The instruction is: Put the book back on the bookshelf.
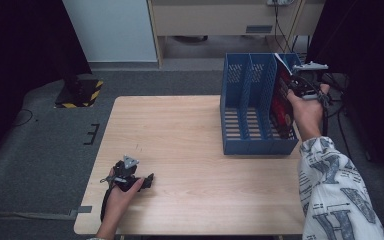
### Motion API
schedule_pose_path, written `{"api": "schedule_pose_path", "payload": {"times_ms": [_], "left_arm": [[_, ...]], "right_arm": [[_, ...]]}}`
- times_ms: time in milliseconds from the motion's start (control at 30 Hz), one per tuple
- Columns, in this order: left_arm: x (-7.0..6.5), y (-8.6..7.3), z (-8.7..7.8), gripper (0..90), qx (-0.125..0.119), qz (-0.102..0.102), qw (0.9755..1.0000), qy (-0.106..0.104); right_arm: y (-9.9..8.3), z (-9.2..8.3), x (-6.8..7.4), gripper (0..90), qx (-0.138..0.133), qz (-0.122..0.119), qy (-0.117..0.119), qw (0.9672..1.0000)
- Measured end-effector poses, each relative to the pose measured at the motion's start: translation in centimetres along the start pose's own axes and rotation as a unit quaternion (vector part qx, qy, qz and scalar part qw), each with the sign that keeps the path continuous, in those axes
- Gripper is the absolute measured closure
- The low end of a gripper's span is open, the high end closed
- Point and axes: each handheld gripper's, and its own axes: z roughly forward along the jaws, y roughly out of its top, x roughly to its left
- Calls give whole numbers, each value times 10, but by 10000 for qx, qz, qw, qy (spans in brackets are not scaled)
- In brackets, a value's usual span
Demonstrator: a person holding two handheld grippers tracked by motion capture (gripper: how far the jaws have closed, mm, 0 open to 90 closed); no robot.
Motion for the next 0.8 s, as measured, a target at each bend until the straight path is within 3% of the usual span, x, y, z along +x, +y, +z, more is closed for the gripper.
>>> {"api": "schedule_pose_path", "payload": {"times_ms": [433,800], "left_arm": [[0,0,0,0,-1,-1,10000,-1],[0,0,0,0,-1,0,10000,3]], "right_arm": [[0,0,8,824,-101,-13,151,9998],[2,-3,9,653,-180,38,212,9996]]}}
